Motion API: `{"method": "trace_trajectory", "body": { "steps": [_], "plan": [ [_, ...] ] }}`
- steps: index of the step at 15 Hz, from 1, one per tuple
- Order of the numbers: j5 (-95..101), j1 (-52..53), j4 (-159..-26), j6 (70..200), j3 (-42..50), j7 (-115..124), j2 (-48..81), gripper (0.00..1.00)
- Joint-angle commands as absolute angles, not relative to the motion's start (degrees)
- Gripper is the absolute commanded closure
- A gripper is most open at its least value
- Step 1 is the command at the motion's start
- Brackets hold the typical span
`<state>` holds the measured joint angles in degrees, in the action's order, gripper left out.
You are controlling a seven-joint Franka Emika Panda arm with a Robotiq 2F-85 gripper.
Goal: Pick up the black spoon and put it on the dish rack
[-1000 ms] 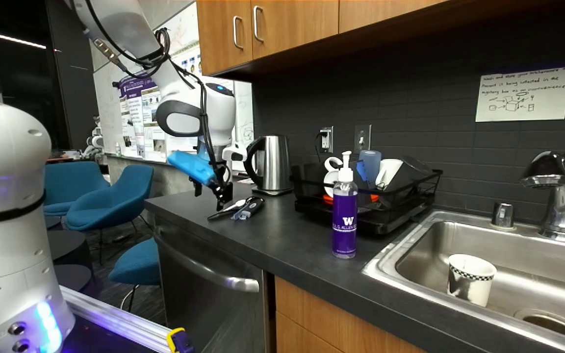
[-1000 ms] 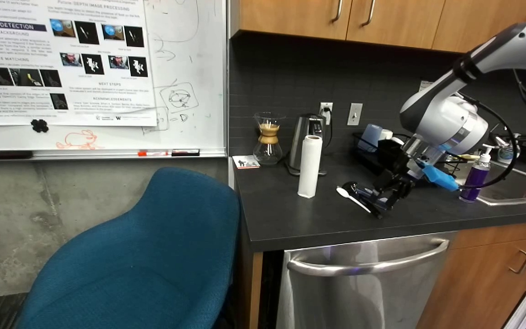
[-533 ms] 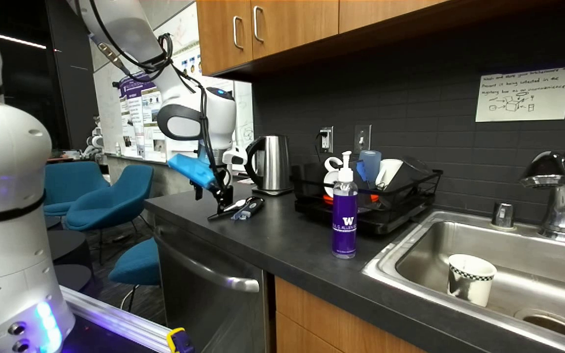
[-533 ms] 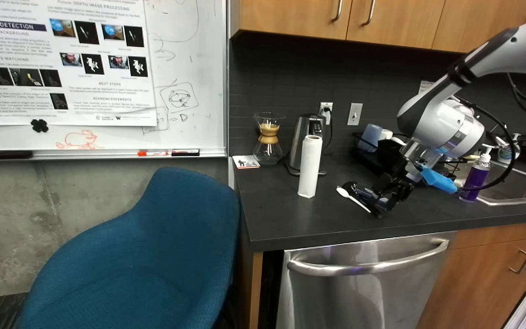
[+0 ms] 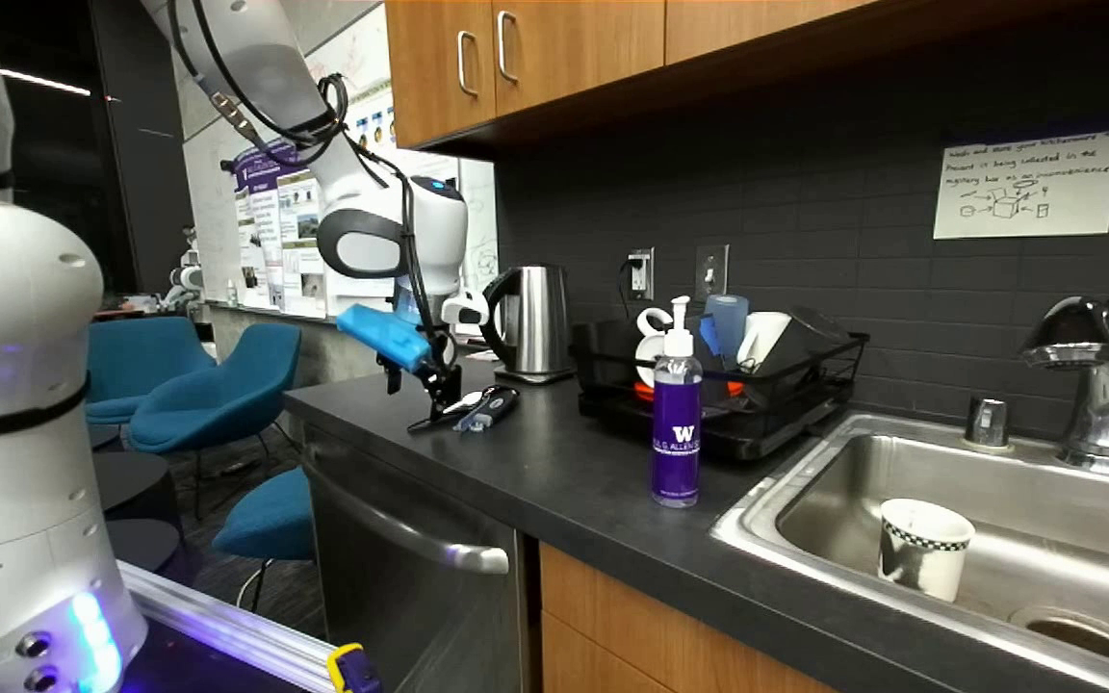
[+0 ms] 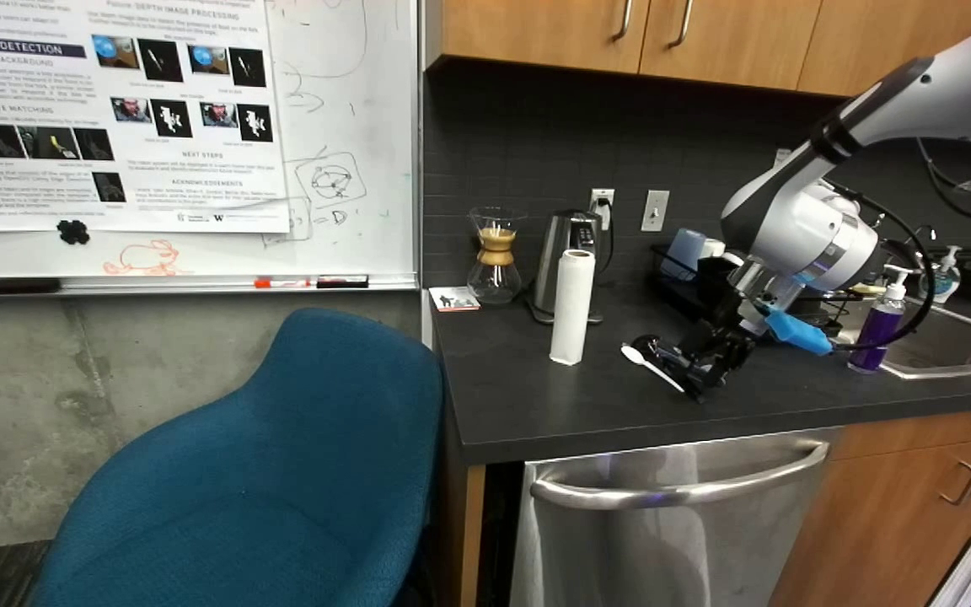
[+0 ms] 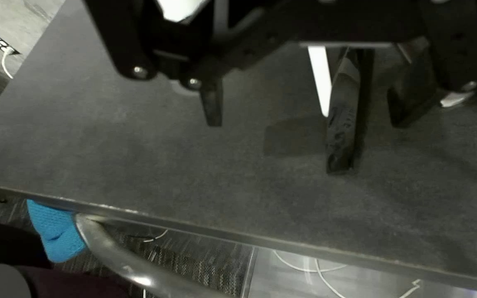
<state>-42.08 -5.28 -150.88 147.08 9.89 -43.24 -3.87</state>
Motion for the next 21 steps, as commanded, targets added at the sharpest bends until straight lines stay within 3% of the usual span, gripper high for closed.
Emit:
{"method": "trace_trajectory", "body": {
  "steps": [1,11,12,15,21],
  "plan": [
    [-43.57,-4.76,-149.25,147.99,8.87,-43.98,-1.69,0.00],
    [-43.78,-5.04,-148.23,147.43,6.95,-43.79,0.10,0.02],
    [-43.83,-5.05,-148.19,147.46,6.82,-43.86,0.18,0.22],
    [-43.78,-5.10,-148.04,147.58,6.63,-43.82,0.07,0.35],
    [-43.79,-5.26,-148.17,147.65,6.75,-43.85,-0.17,0.84]
  ]
}}
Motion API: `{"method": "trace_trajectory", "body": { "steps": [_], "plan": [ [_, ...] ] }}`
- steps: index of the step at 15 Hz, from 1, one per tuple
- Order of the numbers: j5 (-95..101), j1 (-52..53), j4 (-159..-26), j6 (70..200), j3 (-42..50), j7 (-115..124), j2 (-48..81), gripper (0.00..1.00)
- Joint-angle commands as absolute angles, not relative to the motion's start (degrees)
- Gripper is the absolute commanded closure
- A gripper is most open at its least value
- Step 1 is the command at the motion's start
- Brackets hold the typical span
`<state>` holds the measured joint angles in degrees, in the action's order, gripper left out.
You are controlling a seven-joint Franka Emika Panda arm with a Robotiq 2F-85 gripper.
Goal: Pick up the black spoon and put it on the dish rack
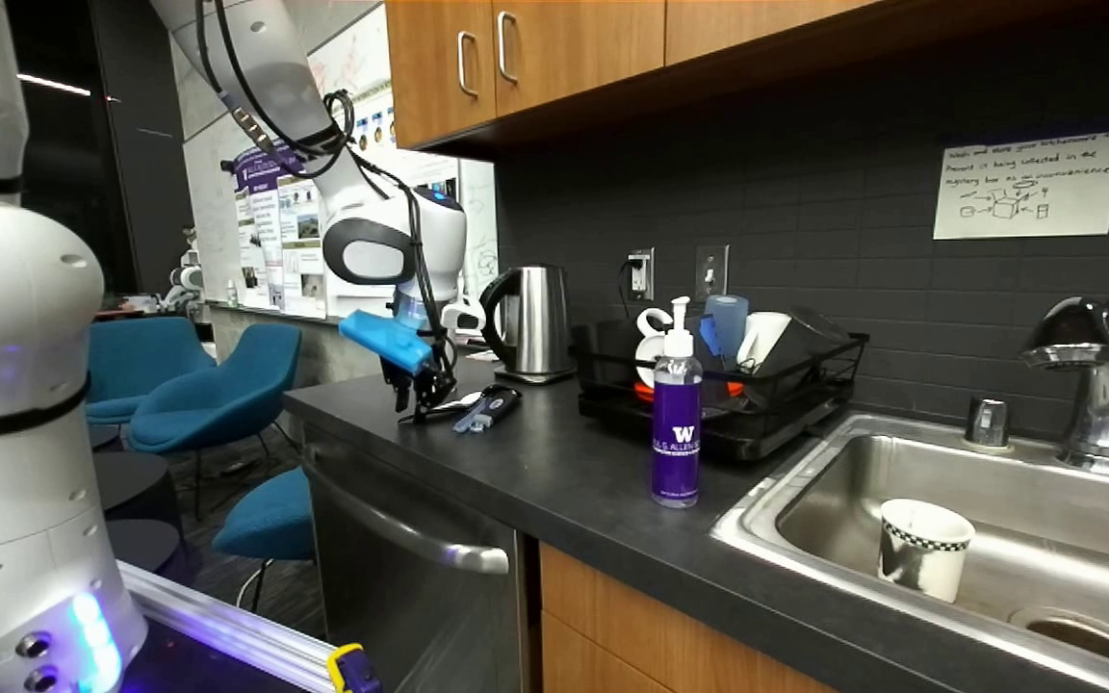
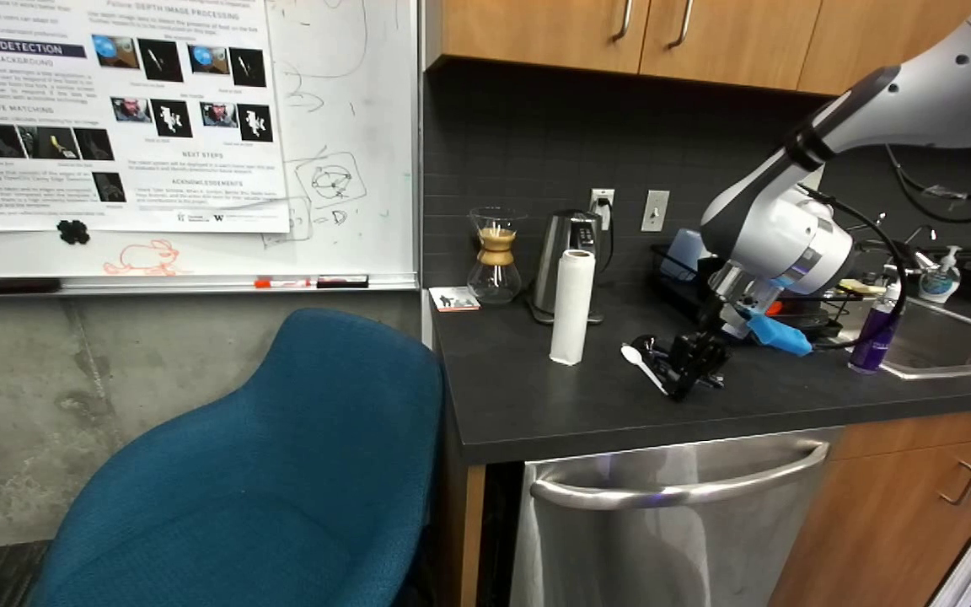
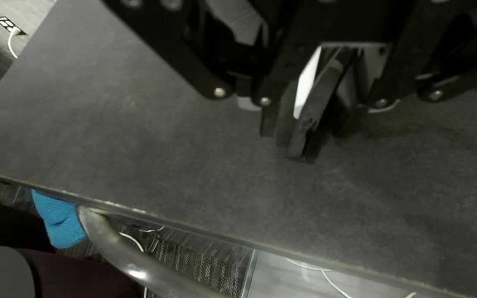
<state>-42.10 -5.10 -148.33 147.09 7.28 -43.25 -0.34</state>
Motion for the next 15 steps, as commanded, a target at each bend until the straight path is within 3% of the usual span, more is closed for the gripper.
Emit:
{"method": "trace_trajectory", "body": {
  "steps": [1,3,11,12,15],
  "plan": [
    [-43.80,-5.26,-148.21,147.67,6.74,-43.90,-0.16,0.90],
    [-43.75,-5.27,-148.28,147.61,6.73,-43.90,-0.23,1.00],
    [-43.46,-5.60,-148.48,146.15,7.25,-43.75,-3.44,1.00],
    [-43.79,-5.65,-148.36,145.78,7.44,-43.78,-3.57,0.74],
    [-43.57,-5.35,-148.52,146.45,7.42,-44.11,-3.96,0.61]
  ]
}}
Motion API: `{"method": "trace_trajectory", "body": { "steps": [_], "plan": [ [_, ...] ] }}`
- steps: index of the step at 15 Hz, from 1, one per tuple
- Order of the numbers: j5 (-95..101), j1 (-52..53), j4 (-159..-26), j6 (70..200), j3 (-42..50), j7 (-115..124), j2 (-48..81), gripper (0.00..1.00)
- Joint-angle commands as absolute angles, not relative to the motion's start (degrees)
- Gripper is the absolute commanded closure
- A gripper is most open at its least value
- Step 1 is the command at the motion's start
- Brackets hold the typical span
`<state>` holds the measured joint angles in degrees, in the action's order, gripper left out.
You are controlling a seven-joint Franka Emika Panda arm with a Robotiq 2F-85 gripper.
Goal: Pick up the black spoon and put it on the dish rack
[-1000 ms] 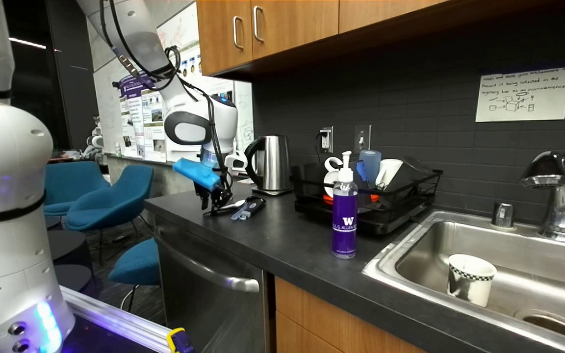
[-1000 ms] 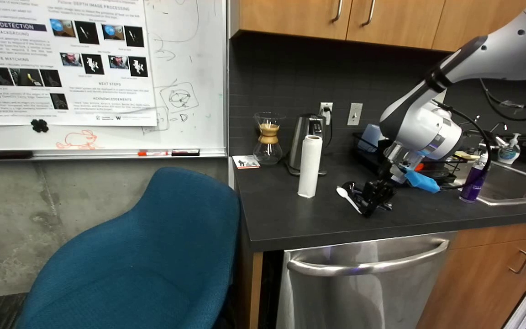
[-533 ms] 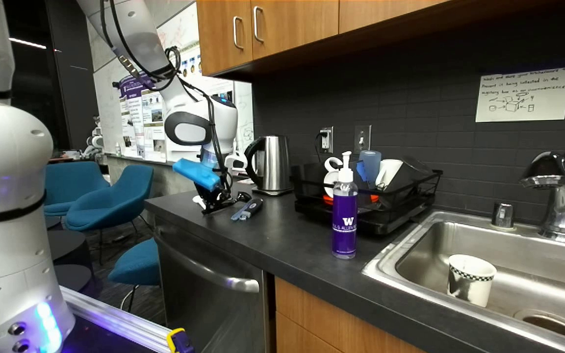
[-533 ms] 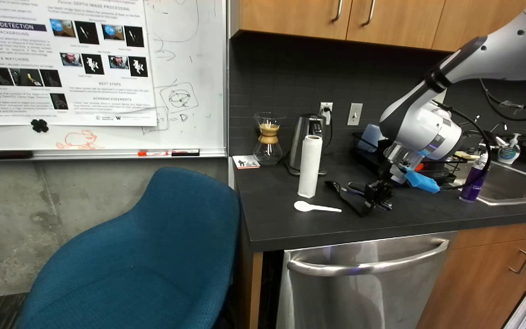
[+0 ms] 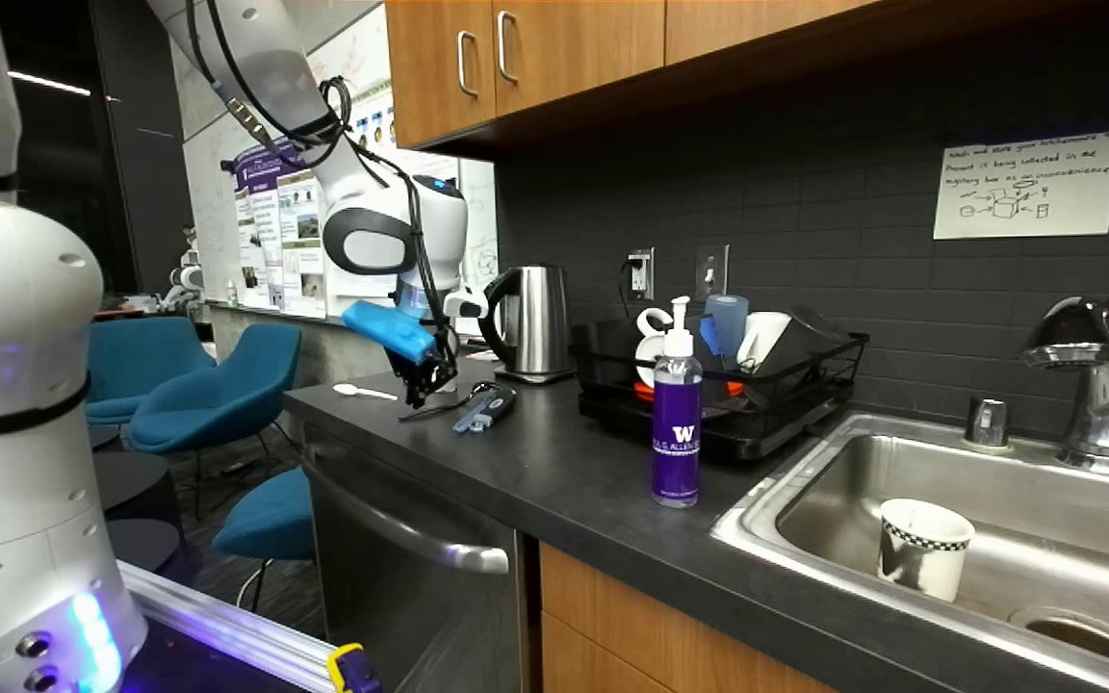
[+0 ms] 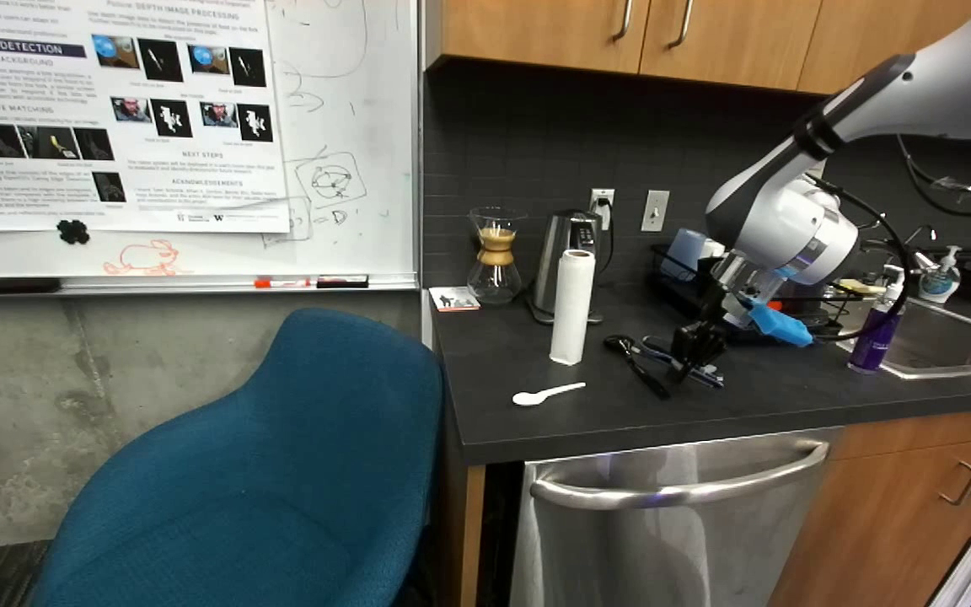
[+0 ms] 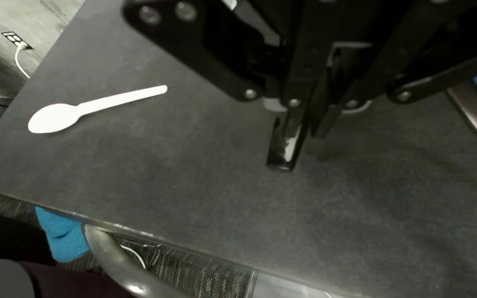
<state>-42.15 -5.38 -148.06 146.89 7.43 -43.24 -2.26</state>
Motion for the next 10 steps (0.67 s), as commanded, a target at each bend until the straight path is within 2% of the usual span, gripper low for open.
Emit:
{"method": "trace_trajectory", "body": {
  "steps": [1,8,9,10],
  "plan": [
    [-43.02,-5.15,-148.59,147.01,7.25,-43.92,-3.94,0.56],
    [-35.89,-2.73,-151.00,155.73,4.24,-40.57,-3.69,0.08],
    [-33.69,-2.64,-151.51,157.32,3.67,-39.12,-3.46,0.02],
    [-31.92,-2.50,-151.91,158.44,3.28,-37.93,-3.38,0.00]
  ]
}}
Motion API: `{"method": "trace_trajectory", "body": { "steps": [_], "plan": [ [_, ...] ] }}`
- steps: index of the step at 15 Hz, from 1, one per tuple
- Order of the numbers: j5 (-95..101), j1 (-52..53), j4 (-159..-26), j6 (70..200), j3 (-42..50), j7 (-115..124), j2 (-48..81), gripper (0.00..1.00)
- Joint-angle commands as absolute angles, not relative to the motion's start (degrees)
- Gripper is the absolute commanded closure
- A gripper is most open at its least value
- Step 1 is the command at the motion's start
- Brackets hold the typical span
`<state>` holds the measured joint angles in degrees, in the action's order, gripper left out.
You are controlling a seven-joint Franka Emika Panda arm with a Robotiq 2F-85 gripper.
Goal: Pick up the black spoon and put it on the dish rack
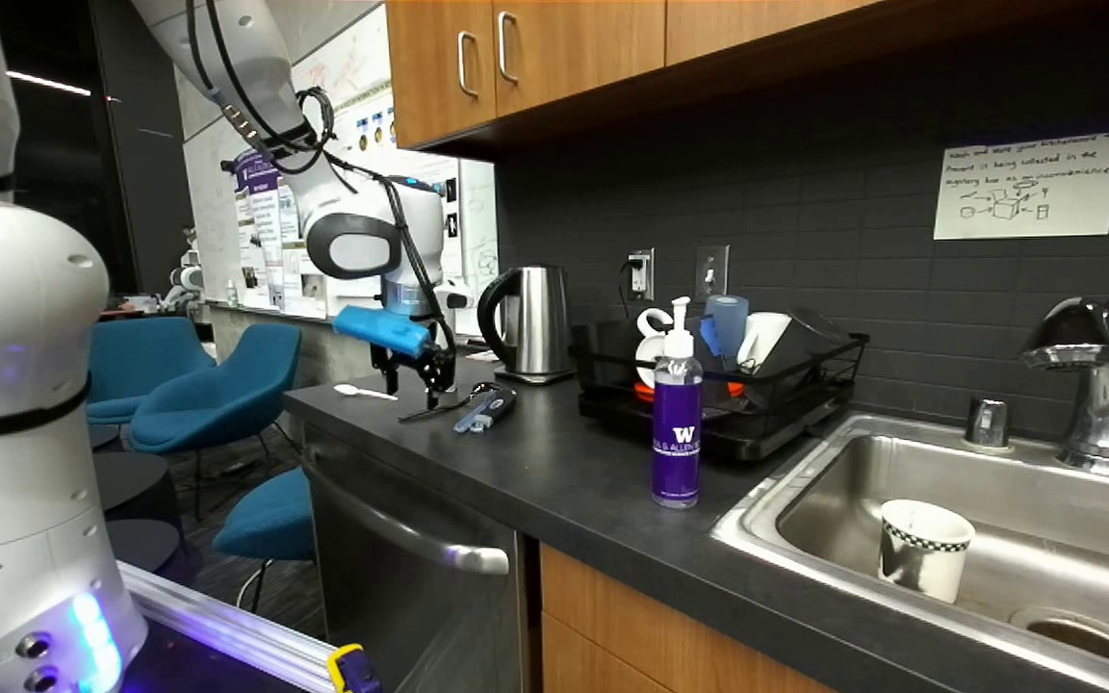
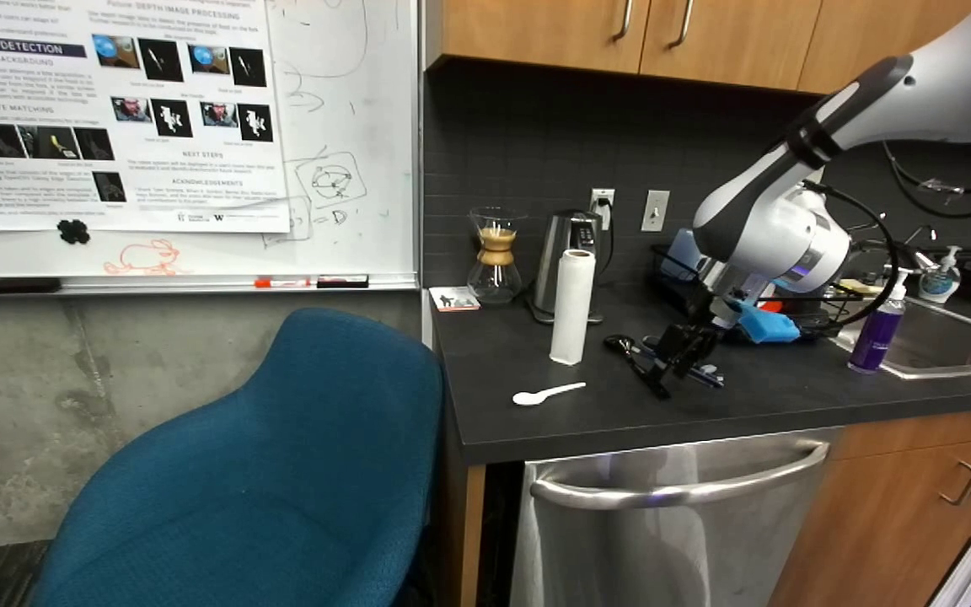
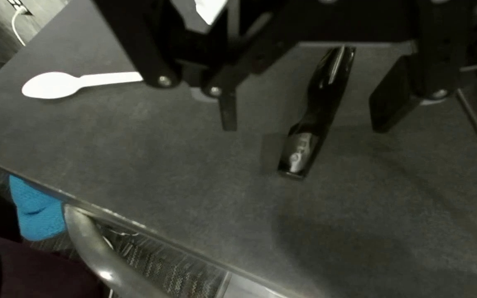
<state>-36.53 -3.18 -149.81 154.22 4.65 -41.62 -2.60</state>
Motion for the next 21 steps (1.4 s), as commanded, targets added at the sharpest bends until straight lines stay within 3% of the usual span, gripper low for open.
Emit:
{"method": "trace_trajectory", "body": {
  "steps": [1,8,21],
  "plan": [
    [-29.50,-2.52,-152.38,159.51,2.90,-35.96,-3.22,0.00],
    [-14.19,-2.51,-152.08,159.04,3.05,-22.87,-3.27,0.00],
    [-5.12,-3.25,-148.97,160.97,2.69,7.75,0.17,0.00]
  ]
}}
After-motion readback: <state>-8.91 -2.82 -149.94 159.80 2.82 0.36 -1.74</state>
